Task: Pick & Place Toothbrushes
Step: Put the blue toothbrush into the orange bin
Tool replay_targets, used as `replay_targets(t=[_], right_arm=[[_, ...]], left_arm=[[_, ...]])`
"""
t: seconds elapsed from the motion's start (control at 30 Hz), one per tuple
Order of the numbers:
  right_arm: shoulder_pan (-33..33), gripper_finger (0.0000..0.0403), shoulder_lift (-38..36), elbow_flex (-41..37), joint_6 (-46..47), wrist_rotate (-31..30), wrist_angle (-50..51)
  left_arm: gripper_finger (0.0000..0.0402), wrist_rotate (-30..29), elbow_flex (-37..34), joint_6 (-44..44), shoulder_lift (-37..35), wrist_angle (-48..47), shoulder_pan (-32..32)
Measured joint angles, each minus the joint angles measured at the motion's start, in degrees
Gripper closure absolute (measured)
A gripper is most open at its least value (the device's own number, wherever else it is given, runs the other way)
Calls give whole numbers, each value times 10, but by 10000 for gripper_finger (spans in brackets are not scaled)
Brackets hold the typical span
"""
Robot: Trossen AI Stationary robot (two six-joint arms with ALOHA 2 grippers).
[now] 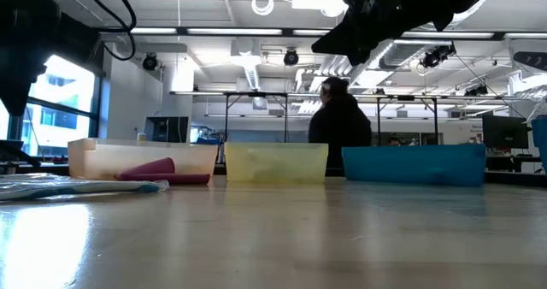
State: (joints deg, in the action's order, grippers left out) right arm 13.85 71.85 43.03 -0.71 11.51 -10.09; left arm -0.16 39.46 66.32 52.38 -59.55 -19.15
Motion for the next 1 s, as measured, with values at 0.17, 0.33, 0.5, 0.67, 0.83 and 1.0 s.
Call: replay_targets(t=[0.17,0.33,0.5,0.67,0.83,1.0], right_arm=[[0,401,0,0,-2,0,0],[0,401,0,0,-2,0,0],[0,401,0,0,-2,0,0],[0,401,0,0,-2,0,0],[0,401,0,0,-2,0,2],[0,401,0,0,-3,8,4]], left_arm=[[399,-7,0,-34,0,4,0],[374,-4,0,-58,3,-1,0],[311,-5,0,-59,9,-6,0],[256,-41,0,-61,19,-8,0],[243,-69,-2,-49,42,-9,0],[243,-51,-19,-8,72,-9,0]])
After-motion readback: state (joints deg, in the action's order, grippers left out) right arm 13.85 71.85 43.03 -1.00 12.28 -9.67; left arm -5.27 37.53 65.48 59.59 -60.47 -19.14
